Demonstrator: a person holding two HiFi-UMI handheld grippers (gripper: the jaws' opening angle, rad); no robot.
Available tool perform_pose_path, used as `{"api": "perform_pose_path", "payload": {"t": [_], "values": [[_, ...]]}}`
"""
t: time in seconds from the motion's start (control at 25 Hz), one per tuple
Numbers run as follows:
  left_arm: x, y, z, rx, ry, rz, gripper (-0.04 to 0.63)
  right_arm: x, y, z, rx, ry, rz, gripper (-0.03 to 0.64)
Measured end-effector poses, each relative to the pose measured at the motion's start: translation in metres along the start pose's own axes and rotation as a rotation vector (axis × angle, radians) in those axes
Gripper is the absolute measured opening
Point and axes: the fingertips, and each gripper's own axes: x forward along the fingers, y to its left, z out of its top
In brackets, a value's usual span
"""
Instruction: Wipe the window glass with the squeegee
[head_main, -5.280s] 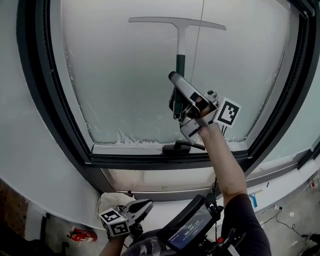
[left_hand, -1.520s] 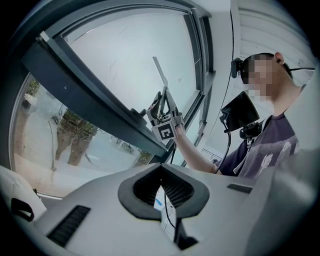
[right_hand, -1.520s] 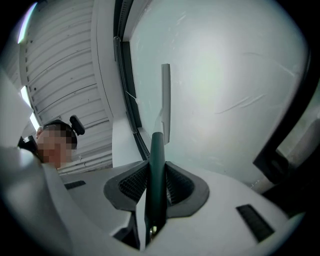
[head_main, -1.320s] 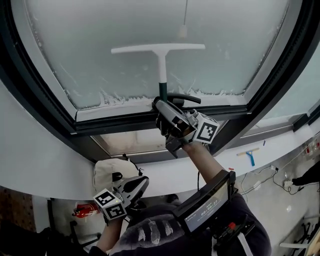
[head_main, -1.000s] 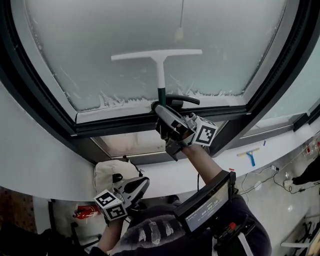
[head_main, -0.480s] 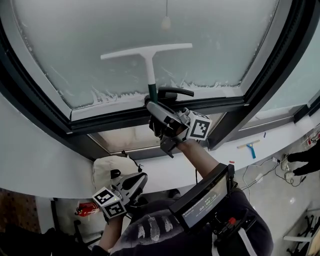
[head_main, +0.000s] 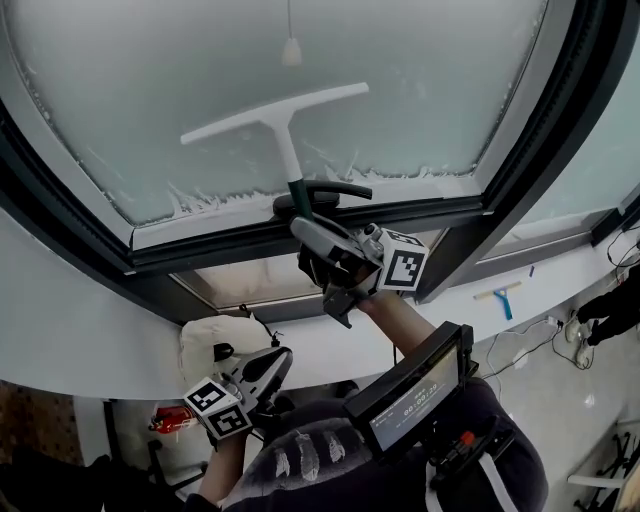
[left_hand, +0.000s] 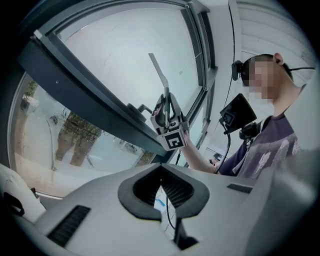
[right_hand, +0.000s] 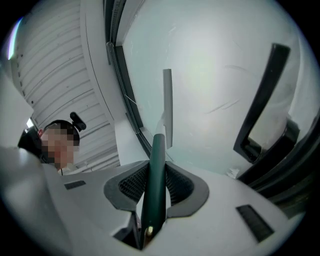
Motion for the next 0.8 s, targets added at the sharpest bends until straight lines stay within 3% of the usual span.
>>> {"api": "perform_pose_path", "payload": {"t": [0.4,0.8], "values": [[0.025,-0.007,0.000,-0.034,-0.002,0.026,0.005,-0.026,0.040,0.062,-0.104,-0.035,0.087,0.097],[0.015,0.006,0.021,-0.008,0.002,-0.128,0.005,-0.038,0.077,0.148,-0.304,-0.136,0.022,0.097]]}}
